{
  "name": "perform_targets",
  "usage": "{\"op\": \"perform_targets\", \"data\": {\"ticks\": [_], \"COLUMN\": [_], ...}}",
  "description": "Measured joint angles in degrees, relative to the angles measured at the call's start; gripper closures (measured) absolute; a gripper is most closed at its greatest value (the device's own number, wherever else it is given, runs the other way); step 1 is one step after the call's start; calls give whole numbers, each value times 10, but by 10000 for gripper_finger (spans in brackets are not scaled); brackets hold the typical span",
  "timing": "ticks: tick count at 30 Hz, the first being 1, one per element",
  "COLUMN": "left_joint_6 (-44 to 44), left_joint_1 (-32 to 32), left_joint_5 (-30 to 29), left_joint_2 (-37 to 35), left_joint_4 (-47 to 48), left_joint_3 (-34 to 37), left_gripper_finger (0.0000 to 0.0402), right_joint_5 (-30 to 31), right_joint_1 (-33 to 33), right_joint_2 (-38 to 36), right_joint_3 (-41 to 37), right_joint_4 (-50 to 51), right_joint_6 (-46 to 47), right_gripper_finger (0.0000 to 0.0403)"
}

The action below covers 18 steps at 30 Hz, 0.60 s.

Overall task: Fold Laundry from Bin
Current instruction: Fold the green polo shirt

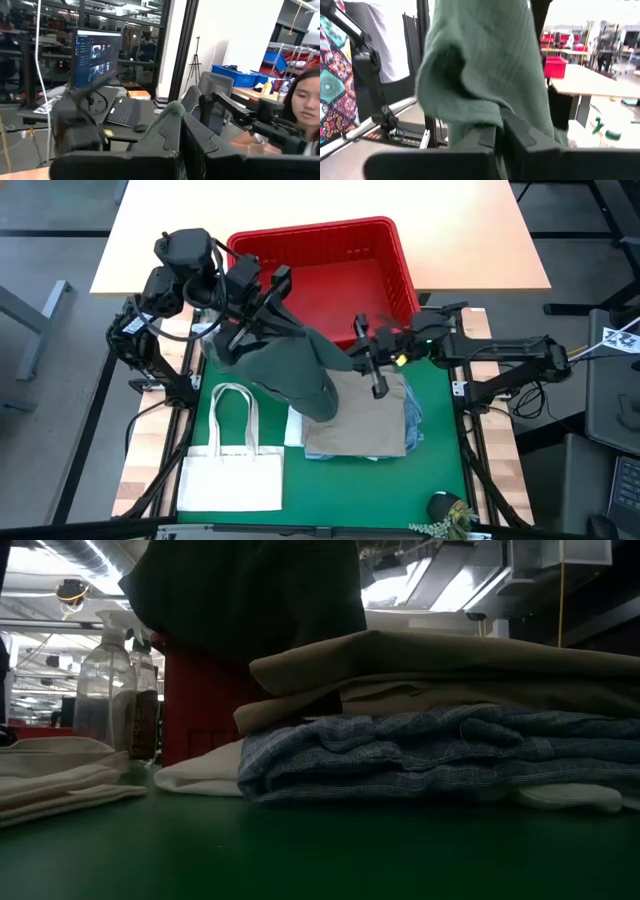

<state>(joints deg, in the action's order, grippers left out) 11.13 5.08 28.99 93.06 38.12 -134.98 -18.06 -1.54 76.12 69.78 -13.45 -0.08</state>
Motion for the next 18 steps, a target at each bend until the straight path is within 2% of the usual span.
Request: {"op": "perform_targets", "data": {"ticks": [3,5,18], "left_joint_6": [8,8,-28], "left_joint_1": [-8,-14,-45], "left_joint_5": [-1,-11,-164], "left_joint_2": [0,0,13], "left_joint_4": [0,0,-6], "left_joint_3": [0,0,0], "left_gripper_finger": [401,401,401], "right_joint_5": [0,0,-15], "right_joint_1": [0,0,0], "right_joint_2": [-33,-61,-248], "right_joint_3": [0,0,0], "right_joint_4": [5,16,47], "right_joint_6": [0,0,63], "right_gripper_finger": [380,392,400]}}
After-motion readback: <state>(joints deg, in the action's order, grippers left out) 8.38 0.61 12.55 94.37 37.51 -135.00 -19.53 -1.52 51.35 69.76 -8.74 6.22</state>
